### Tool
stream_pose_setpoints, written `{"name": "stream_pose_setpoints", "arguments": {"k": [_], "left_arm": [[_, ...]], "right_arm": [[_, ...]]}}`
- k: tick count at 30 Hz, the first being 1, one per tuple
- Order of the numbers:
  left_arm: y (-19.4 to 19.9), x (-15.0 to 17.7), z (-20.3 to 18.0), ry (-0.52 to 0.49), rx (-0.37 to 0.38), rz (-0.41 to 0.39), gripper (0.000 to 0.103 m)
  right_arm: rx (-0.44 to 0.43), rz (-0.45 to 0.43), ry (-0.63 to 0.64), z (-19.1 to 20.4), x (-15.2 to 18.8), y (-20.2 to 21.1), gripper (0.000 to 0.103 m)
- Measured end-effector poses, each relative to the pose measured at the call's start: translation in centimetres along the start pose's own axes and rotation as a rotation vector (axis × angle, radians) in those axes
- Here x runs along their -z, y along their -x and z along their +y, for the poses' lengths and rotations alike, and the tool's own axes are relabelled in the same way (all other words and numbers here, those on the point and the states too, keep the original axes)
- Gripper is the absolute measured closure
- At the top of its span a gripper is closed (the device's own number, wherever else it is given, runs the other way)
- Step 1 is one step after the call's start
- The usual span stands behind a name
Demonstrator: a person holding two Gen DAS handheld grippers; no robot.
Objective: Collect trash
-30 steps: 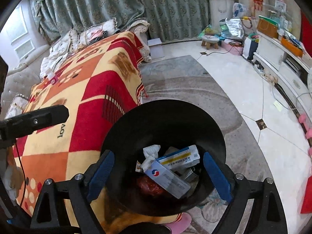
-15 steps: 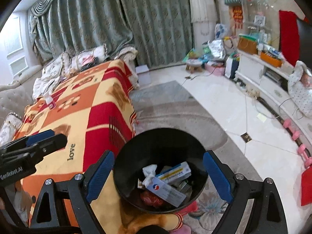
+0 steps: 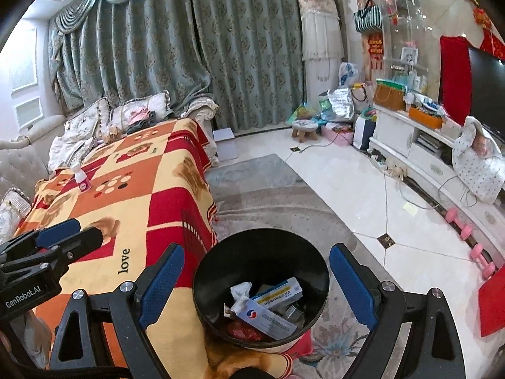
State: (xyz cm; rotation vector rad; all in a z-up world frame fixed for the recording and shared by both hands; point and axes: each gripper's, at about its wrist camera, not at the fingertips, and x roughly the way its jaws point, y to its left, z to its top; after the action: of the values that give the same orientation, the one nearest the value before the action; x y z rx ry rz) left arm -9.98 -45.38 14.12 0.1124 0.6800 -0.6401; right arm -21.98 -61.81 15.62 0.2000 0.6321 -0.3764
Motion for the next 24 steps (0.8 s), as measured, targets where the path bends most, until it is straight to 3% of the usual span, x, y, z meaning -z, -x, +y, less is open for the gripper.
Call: {"name": "stream_pose_setpoints", "arguments": {"k": [10,24], "left_arm": [[0.6,0.2,-0.3,-0.012,-0.002,-0.018,0.046],[0.9,0.0,-0.5,-0.003,-0.004,-0.030,0.046]], "right_arm": [[0.028,-0.056,0.038,0.9,-0.7,1.5,0.011],[0.031,-0.066,0.040,1.3,-0.9,1.7,0.010]]}}
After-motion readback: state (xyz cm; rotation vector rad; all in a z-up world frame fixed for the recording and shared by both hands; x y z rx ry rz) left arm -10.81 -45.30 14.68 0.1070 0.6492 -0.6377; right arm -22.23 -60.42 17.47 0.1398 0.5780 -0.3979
